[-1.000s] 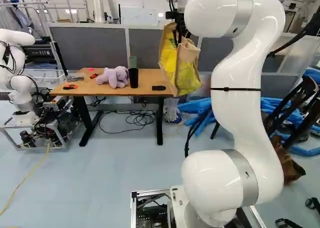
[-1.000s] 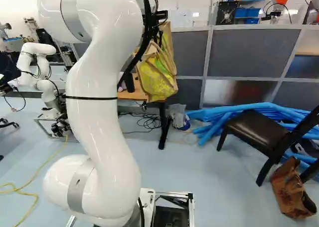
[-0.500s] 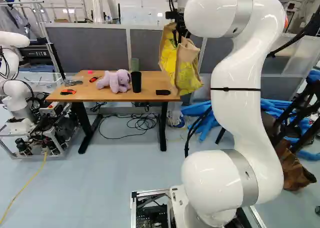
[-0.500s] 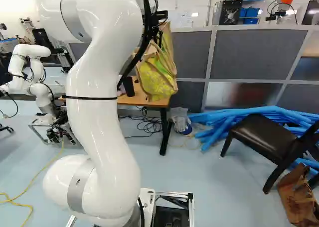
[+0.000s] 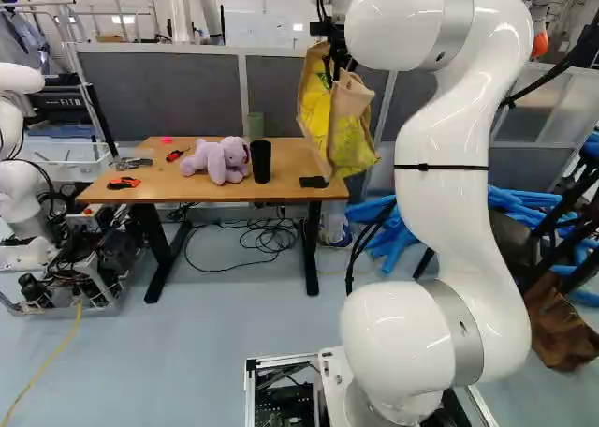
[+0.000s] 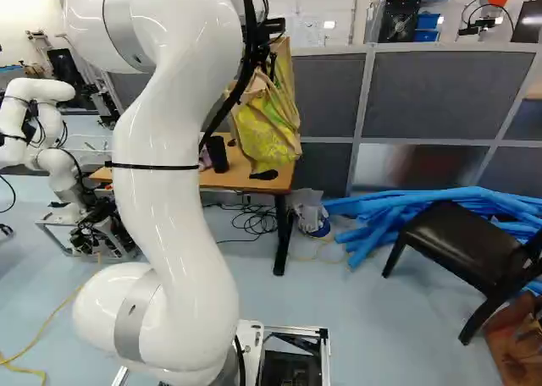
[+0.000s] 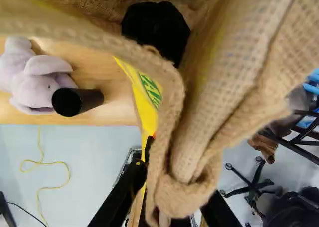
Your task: Pick up the bag on the ground and place it on the table
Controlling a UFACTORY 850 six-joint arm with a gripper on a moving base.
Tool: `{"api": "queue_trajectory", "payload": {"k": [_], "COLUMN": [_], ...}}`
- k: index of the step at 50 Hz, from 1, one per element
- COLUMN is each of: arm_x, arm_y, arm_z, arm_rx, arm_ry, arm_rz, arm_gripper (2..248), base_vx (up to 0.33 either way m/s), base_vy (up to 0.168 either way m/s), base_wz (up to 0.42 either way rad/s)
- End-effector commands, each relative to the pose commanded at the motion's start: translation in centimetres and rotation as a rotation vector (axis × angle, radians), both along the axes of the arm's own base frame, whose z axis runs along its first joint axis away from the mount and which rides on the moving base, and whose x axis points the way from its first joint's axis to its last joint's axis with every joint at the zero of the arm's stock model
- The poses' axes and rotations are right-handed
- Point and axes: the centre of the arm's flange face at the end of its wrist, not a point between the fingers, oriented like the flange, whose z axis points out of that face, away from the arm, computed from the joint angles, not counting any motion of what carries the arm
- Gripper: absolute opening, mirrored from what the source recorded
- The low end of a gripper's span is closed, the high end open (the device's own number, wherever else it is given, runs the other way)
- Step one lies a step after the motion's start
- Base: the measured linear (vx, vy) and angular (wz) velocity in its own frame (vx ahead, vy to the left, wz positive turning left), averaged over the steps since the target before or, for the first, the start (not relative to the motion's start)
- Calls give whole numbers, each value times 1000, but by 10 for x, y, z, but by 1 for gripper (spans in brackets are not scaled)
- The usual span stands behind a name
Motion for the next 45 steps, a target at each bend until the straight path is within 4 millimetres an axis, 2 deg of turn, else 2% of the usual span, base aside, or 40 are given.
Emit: {"api": "queue_trajectory", "payload": {"k": [33, 45], "arm_x": [3, 8], "arm_y": [2, 4], "arm_z": [0, 0], "arm_rx": [0, 0], "arm_ry": [-4, -10], "arm_rz": [3, 6], "arm_gripper": [21, 21], "base_vx": [149, 17], "base_vy": [69, 8], "base_wz": [-26, 0]}}
